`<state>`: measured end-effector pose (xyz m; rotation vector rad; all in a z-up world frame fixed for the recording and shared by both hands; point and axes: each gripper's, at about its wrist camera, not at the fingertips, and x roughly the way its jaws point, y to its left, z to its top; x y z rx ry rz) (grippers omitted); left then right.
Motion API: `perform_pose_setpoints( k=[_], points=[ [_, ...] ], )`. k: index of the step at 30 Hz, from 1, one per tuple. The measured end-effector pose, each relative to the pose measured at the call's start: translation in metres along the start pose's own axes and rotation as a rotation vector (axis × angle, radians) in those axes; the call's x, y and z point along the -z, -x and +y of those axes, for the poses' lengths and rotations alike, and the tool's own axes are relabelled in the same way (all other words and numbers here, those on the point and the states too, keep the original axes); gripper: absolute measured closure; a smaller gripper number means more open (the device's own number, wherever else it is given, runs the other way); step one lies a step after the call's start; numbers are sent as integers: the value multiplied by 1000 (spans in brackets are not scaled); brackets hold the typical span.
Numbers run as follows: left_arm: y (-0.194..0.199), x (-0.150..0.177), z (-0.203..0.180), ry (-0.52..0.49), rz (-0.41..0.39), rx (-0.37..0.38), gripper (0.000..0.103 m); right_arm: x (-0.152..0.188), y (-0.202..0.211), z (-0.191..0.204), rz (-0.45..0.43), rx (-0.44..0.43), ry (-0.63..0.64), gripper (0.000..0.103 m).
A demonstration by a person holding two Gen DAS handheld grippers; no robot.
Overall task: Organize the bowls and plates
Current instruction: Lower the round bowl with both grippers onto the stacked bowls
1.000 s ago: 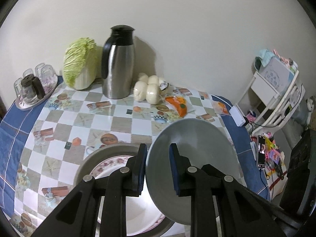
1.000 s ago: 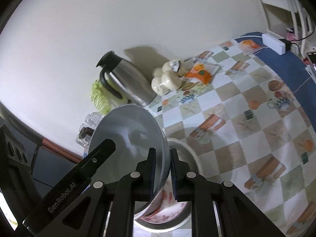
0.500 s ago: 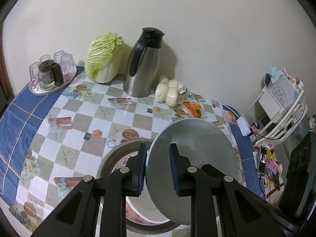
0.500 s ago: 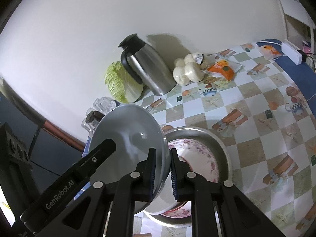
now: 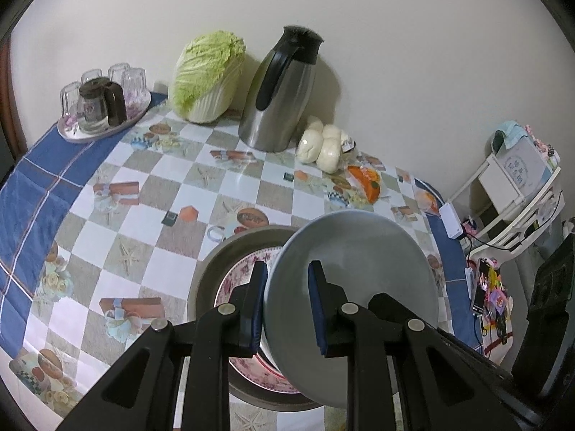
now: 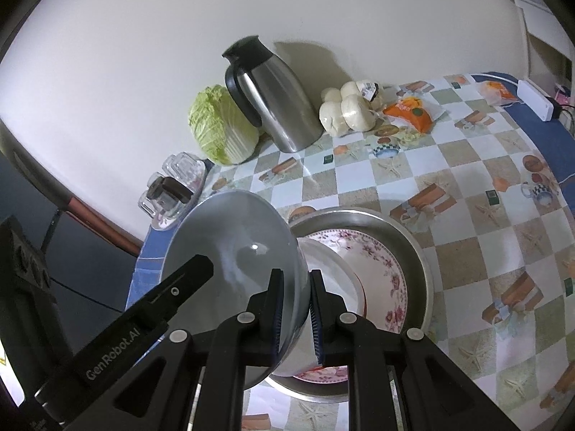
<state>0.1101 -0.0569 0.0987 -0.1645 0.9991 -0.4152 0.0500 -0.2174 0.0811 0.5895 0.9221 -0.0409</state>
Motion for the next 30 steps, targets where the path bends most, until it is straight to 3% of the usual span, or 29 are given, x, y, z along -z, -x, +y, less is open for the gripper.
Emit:
perform_pose_setpoints(
  k=[15, 19, 24, 27, 30],
  points=[
    [-28, 8, 10, 28, 89, -53, 81, 10, -30, -2, 99, 90, 24, 85],
    [-30, 8, 8, 19, 85, -61, 81, 11, -32, -3, 91, 125, 42, 78],
    [-34, 8, 10, 21, 91, -91, 81, 8, -29, -7, 85, 92, 25, 73],
    [-35, 9, 13, 29, 91, -108, 81, 7, -26, -6, 70, 62, 23, 61],
    [-36, 9, 15, 39, 92, -100, 81, 8, -27, -4, 62, 61, 21, 59]
  ],
)
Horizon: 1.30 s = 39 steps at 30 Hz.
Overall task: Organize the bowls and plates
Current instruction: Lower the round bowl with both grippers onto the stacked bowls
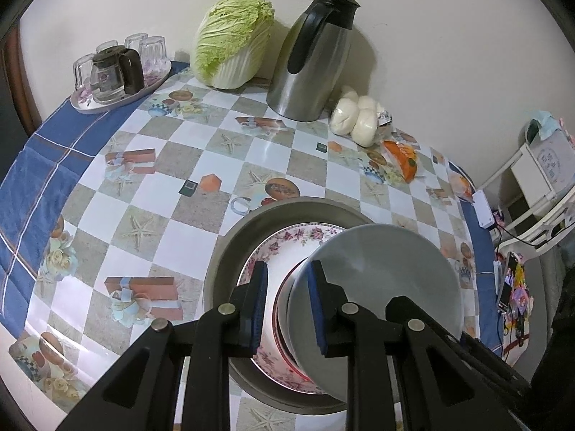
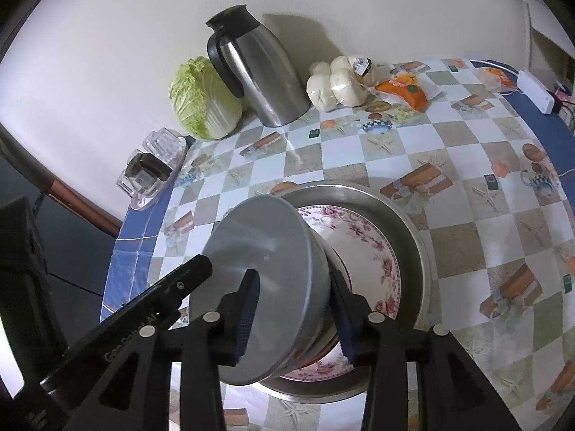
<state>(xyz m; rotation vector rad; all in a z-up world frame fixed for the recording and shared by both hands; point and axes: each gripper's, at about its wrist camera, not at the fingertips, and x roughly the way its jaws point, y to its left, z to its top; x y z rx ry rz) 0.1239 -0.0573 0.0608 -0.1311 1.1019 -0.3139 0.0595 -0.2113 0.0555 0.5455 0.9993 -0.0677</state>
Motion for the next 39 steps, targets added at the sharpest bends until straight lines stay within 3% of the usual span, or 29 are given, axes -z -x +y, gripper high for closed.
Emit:
perform_pose_setpoints(
  k=[17, 23, 32, 36, 39],
  points=[
    [1, -1, 1, 10, -1, -1, 80, -5, 24, -22, -172, -55, -141, 56],
    [6, -3, 2, 18, -15, 9, 78, -7, 19, -47, -157, -69, -211, 52],
    [12, -3, 2, 19, -23, 6, 74, -3, 7, -53, -120, -68, -217, 52],
    [17, 0, 6, 31, -28, 9, 55, 1, 9, -47, -121, -30, -178, 52],
    [20, 4, 9, 37, -38, 21, 42, 5, 13, -42, -126, -15, -147, 43]
  ],
)
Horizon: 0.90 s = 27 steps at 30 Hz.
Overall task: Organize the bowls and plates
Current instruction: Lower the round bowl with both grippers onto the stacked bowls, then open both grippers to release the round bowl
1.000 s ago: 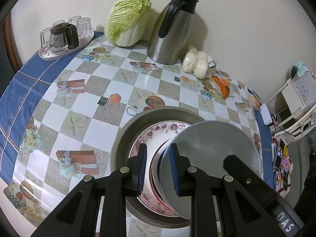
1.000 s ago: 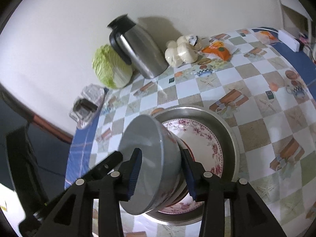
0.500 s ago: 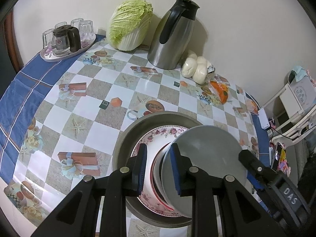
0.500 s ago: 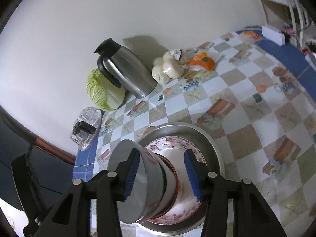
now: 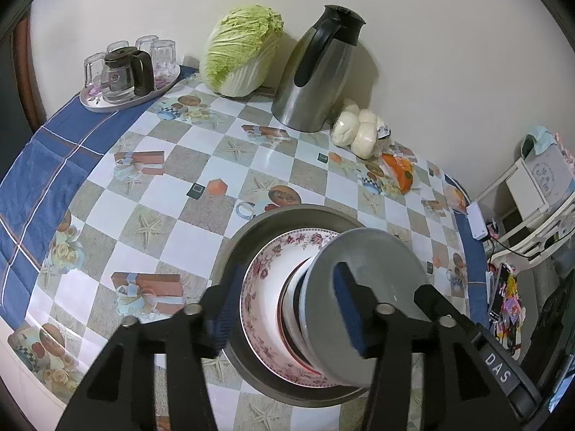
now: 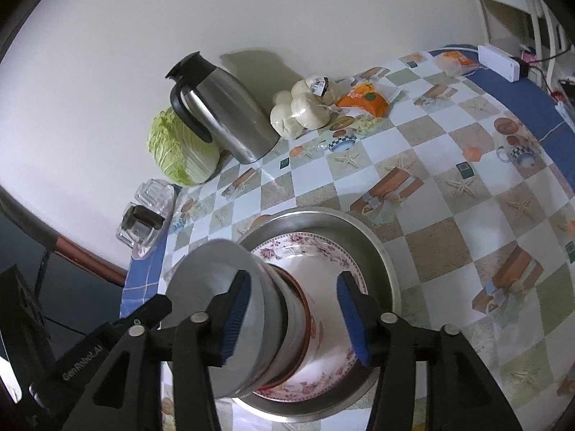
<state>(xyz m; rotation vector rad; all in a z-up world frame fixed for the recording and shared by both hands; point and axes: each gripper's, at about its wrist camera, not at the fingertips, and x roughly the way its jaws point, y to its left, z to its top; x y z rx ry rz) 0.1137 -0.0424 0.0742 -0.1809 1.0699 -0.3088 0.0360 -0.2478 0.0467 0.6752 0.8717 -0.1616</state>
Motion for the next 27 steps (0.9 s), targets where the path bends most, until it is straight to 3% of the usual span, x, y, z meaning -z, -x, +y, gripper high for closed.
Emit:
perform_pose_setpoints(
  k=[6, 11, 14, 16, 20, 22, 27],
  points=[
    [9, 6, 9, 9, -17, 13, 26, 10, 12, 15, -38, 23, 86, 27],
    [14, 10, 24, 21, -28, 3, 24, 18, 17, 21, -71, 41, 125, 14],
    [18, 13, 34, 30, -40, -4, 14, 23, 21, 25, -95, 46, 150, 6],
    [21, 15, 41, 29, -51, -12, 13, 27, 23, 26, -110, 52, 154, 0],
    [25, 20, 53, 19, -66, -37, 11, 35, 25, 26, -124, 63, 163, 0],
    [26, 23, 59, 12, -67, -55, 5, 40, 28, 28, -137, 73, 176, 0],
    [23, 29, 75, 4, -67, -89, 4, 51, 32, 31, -152, 83, 202, 0]
  ],
)
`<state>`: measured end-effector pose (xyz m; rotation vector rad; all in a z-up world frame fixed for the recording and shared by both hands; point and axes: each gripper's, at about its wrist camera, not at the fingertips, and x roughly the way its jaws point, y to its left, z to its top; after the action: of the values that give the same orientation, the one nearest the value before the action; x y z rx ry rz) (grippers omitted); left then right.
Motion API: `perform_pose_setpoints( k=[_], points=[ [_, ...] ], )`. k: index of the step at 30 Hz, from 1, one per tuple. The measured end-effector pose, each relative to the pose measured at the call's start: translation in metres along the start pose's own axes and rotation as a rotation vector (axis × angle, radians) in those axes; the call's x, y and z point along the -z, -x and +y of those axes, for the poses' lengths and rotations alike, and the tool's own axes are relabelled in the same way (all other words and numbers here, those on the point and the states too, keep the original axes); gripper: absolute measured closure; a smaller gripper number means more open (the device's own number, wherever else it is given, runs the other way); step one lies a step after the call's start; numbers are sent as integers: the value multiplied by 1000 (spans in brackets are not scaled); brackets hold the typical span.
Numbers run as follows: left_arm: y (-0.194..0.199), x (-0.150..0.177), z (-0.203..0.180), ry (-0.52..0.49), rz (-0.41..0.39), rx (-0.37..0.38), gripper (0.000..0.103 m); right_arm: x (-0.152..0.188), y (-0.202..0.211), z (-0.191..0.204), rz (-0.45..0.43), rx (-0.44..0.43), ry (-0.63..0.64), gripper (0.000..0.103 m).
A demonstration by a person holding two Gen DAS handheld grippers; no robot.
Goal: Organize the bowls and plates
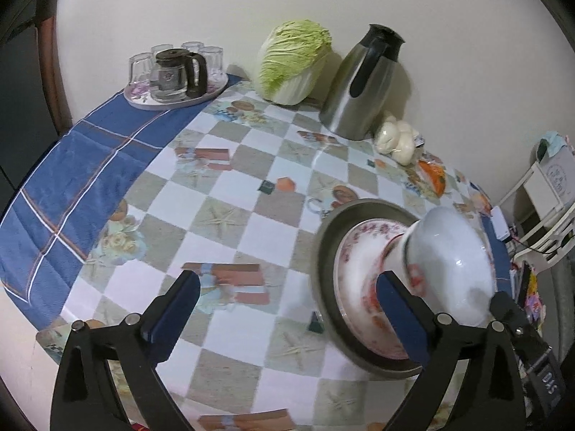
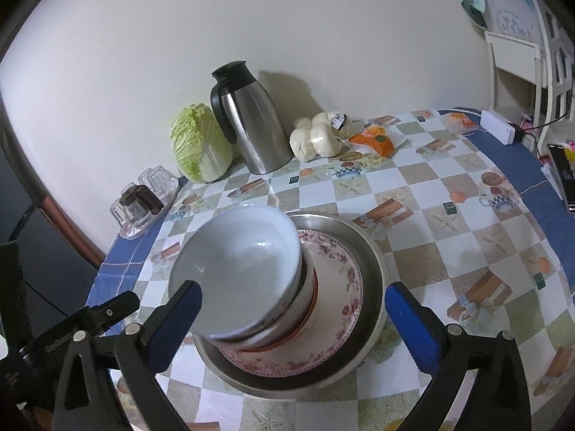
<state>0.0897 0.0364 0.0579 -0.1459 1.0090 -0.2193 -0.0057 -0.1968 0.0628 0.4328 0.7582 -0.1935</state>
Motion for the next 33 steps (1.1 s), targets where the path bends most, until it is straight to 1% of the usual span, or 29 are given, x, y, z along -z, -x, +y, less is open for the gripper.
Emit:
perform_pose_setpoints(
  k=[5, 8, 11, 13, 19, 23, 33],
  points=[
    [-8, 6, 11, -5, 17, -22, 4, 12, 1, 4, 6, -4, 14, 0],
    [-20, 10, 12, -27, 47, -38, 4, 20, -4, 5, 33, 13, 30, 0],
    [-34, 16, 9, -72, 92, -72, 4, 26, -7, 4, 52, 15, 27, 0],
    [-39, 19, 6, -104, 106, -88, 4, 28, -8, 4, 54, 26, 28, 0],
    [-49, 24, 5, -140, 133, -84, 4, 34, -11, 2, 74, 43, 31, 0],
    [-56, 26, 3, -163, 151, -82, 4, 39, -16, 2, 106, 63, 35, 0],
    [-64, 28, 1, -195, 165, -67, 4, 49, -30, 0, 167, 108, 36, 0]
  ],
)
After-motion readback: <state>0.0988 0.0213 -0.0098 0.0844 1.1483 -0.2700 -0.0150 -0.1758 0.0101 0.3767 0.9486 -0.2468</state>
